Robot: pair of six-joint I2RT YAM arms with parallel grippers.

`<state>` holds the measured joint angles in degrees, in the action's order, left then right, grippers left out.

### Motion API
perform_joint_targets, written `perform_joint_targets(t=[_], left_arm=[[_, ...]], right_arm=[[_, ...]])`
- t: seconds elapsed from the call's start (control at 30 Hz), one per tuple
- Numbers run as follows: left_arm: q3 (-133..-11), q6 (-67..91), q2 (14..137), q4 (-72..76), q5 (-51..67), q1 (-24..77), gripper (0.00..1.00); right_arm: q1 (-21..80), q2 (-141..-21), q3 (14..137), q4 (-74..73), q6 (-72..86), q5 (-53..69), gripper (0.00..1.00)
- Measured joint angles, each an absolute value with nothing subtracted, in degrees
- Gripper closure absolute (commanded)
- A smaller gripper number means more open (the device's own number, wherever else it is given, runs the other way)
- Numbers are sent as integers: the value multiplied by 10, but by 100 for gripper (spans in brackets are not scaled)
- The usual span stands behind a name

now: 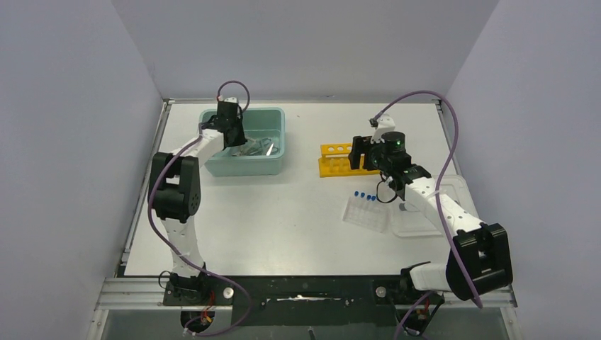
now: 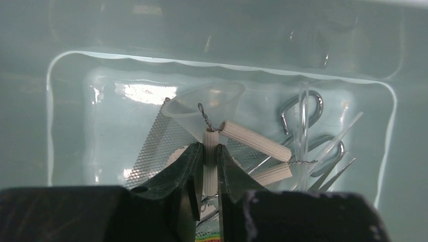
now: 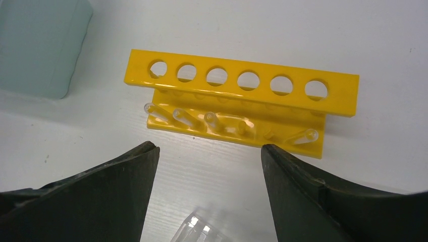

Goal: Organize the chemistry lab equipment

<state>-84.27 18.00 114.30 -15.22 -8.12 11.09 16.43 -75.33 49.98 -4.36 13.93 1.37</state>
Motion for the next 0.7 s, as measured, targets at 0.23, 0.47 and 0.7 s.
perform_joint_targets(t=[0.23,0.47,0.7], left_arm=[[-872,177,1171,-154,-81,111,100],[-897,171,1187,-161,-86,111,100],[-901,168,1190,-166,-86,111,100]], right_arm=[[154,-757,500,-43,139,19,24],[150,-759,500,-43,139,23,24],[146,-765,500,-43,139,26,24]])
